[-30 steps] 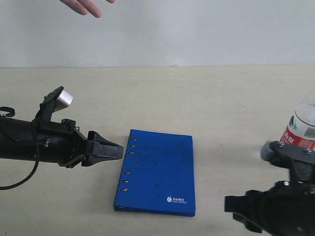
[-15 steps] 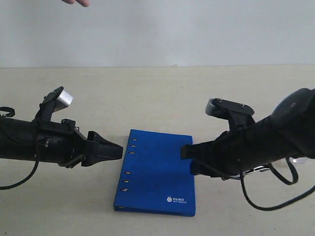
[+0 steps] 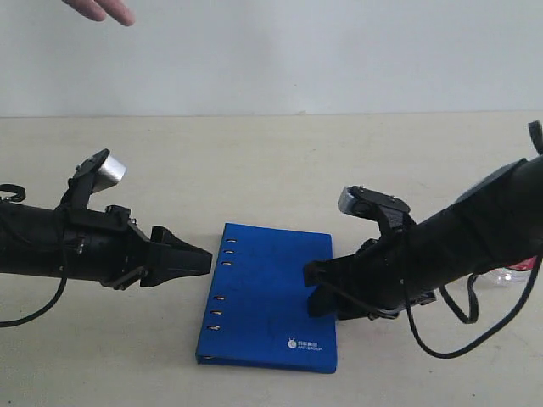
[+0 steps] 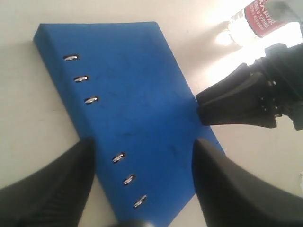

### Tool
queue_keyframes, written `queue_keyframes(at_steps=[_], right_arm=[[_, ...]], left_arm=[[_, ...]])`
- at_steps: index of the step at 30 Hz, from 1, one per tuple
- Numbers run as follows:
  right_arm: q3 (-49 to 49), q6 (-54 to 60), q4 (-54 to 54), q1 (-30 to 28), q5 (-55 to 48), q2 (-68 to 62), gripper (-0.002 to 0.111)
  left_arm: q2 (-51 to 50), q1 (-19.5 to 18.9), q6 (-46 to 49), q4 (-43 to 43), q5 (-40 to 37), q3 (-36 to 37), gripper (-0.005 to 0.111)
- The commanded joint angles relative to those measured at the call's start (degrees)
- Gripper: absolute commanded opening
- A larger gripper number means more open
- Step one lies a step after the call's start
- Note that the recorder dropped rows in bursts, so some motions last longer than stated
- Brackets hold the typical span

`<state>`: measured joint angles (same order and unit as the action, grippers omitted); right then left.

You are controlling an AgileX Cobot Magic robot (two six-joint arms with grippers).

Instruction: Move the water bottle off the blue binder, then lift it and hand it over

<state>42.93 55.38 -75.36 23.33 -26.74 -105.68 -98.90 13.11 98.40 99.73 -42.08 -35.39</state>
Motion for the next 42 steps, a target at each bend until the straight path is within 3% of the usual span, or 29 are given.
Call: queue_keyframes(at_steps=[1,7,13,23,25,26,27,31,33,35,36,42], right_arm=[[0.02,7.22,-7.18,-0.43,-1.77,-2.78,0.042],[0.02,19.65,-18.38,-0.43,-6.19,-3.02,0.042],[0.59,34.01,-24.59,-0.43,-23.56,-3.02,0.042],[0.60,39.59,-24.59,-0.43,-22.13,-3.02,0.042],[0.60,39.71,-24.59,-0.43,-22.12,-3.02,0.029],[0.60,39.48,-24.59,-0.43,-22.12,-3.02,0.007],[0.60,38.77,-24.59,-0.43,-22.12,-3.02,0.000],[0.60,37.90,-24.59,-0.43,-22.12,-3.02,0.004],[0.60,37.90,-24.59,-0.43,-22.48,-3.02,0.015],[0.60,37.46,-24.59,-0.43,-22.58,-3.02,0.039],[0.60,37.46,-24.59,-0.43,-22.38,-3.02,0.041],[1.55,36.46,-24.59,-0.43,-24.54,-3.02,0.027]], left_arm=[[0.56,0.17,0.30,0.22,0.21,-0.22,0.056],[0.56,0.17,0.30,0.22,0.21,-0.22,0.056],[0.56,0.17,0.30,0.22,0.06,-0.22,0.056],[0.56,0.17,0.30,0.22,-2.12,-0.22,0.056],[0.56,0.17,0.30,0.22,-2.72,-0.22,0.056],[0.56,0.17,0.30,0.22,-2.72,-0.22,0.056],[0.56,0.17,0.30,0.22,-2.72,-0.22,0.056],[0.56,0.17,0.30,0.22,-2.61,-0.22,0.056],[0.56,0.17,0.30,0.22,-2.73,-0.22,0.056],[0.56,0.17,0.30,0.22,-2.73,-0.22,0.056],[0.56,0.17,0.30,0.22,-2.73,-0.22,0.056],[0.56,0.17,0.30,0.22,-2.73,-0.22,0.056]])
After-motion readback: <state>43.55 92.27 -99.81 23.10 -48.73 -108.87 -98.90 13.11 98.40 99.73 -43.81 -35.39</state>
